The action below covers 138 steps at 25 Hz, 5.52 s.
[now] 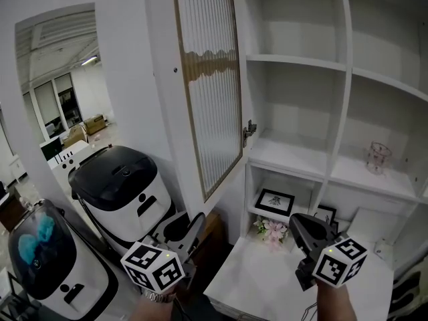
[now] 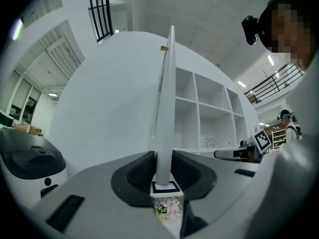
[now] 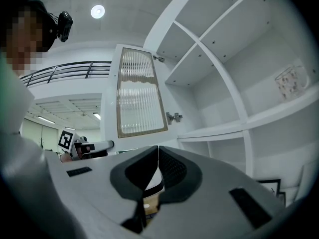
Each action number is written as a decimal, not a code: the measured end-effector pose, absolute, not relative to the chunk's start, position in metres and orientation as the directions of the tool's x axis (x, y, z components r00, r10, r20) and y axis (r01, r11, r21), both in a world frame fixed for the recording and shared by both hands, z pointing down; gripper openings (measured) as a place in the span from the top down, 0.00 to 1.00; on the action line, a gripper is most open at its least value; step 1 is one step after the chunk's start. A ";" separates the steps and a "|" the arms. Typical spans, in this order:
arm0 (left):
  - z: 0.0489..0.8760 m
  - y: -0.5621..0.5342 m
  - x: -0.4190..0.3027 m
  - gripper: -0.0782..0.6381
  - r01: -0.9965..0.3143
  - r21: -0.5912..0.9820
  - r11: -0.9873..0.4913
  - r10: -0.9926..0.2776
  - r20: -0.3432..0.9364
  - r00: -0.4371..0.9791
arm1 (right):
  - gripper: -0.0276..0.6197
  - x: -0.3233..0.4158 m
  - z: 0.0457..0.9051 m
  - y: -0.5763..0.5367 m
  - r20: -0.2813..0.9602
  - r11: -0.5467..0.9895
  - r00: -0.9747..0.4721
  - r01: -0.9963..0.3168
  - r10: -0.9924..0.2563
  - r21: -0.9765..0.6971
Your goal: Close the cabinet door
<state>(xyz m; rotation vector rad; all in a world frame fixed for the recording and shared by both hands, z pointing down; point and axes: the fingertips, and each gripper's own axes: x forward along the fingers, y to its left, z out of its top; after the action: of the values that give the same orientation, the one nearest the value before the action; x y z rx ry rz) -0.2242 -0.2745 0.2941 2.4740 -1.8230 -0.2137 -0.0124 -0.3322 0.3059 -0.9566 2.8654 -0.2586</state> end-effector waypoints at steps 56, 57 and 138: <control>0.300 -0.283 -0.066 0.70 -0.722 0.107 -0.683 -0.729 -0.045 0.683 | 0.82 -0.060 0.267 -0.289 -0.041 0.871 -0.870 -0.492 -0.492 -0.021; 0.301 -0.283 -0.066 0.71 -0.719 0.108 -0.687 -0.725 -0.043 0.687 | 0.82 -0.058 0.267 -0.290 -0.042 0.868 -0.867 -0.496 -0.497 -0.025; 0.313 -0.368 -0.055 0.88 -0.639 0.177 -0.748 -0.654 -0.032 0.756 | 0.70 0.095 0.276 -0.496 -0.017 0.503 -0.505 -0.855 -0.863 -0.124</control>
<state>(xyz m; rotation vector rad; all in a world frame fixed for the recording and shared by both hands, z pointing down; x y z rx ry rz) -0.0547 -0.3683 0.3132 2.7970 -1.0368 -0.1374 0.0950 -0.4963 0.2757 -1.5212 2.6562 -0.1518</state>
